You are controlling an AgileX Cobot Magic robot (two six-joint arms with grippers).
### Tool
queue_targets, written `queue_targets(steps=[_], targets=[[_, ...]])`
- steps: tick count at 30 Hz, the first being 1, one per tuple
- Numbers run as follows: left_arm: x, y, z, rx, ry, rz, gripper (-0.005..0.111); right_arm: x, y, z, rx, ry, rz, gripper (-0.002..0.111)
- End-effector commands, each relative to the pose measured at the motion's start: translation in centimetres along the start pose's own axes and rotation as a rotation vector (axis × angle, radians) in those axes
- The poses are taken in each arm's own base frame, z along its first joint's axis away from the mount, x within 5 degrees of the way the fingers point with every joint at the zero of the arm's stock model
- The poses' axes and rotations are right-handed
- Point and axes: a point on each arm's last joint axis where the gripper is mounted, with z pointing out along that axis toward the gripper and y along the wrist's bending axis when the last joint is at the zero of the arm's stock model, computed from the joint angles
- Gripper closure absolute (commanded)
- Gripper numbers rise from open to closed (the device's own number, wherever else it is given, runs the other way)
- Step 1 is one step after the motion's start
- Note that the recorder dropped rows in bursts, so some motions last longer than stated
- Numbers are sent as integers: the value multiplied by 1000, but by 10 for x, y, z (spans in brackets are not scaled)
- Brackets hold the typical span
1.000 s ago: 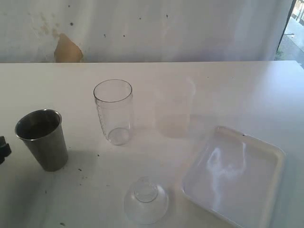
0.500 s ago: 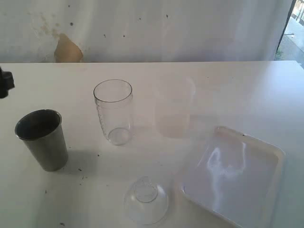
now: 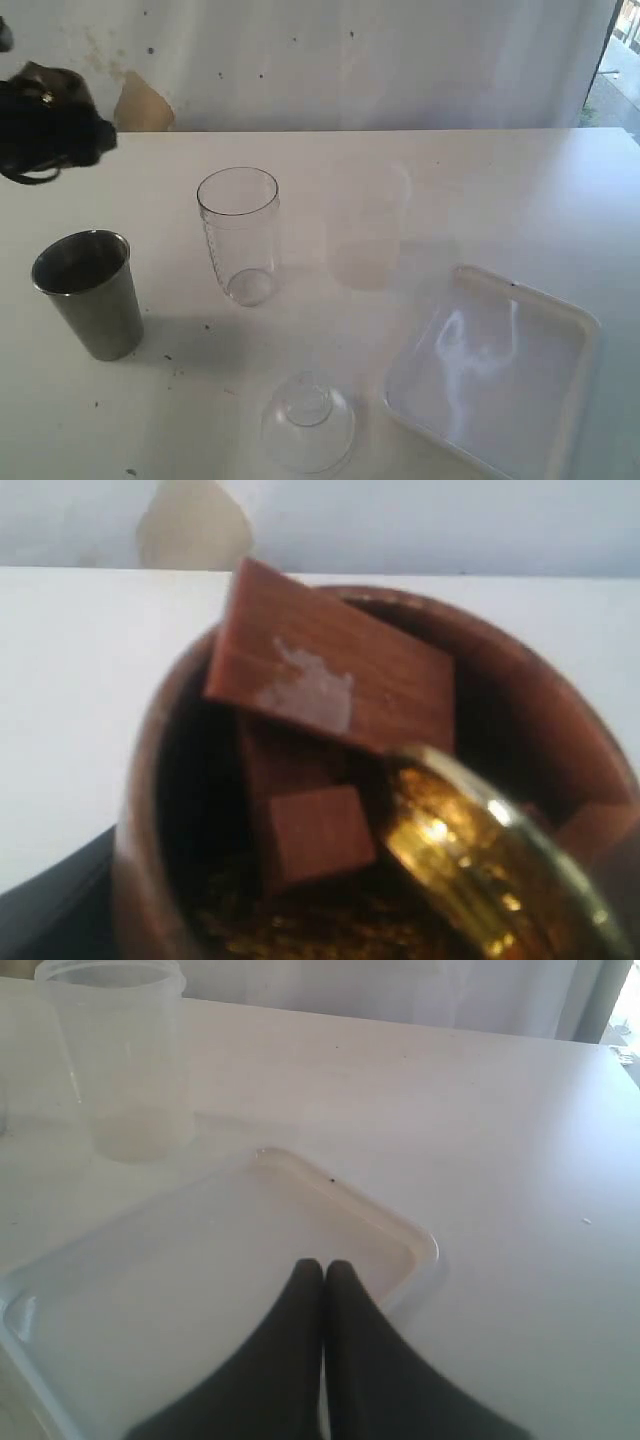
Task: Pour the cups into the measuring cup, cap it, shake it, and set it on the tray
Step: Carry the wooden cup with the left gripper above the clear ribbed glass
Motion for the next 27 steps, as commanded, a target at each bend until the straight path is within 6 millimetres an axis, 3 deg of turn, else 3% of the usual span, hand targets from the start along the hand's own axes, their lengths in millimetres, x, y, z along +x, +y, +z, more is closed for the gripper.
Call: queue_targets(steps=[1,5,10,17,23,27], targets=[[-20,-19,6,5,-247,59,106,0,0,0,3,-15,-11,108],[-32,-22,22,29,-227,-46,106,0,0,0,3,-15,-11,108],[-34,-36,58,62,-98,111,107,0,0,0,3,-15,-11,108],[-45,-42,91,64,-100,171,107,0,0,0,3,-15,-13,108],[-35,-58,107,81,-137,398,107,0,0,0,2,-15,-11,108],[-38,-71,106,92,-206,488,107,0,0,0,3,-15,-13,108]])
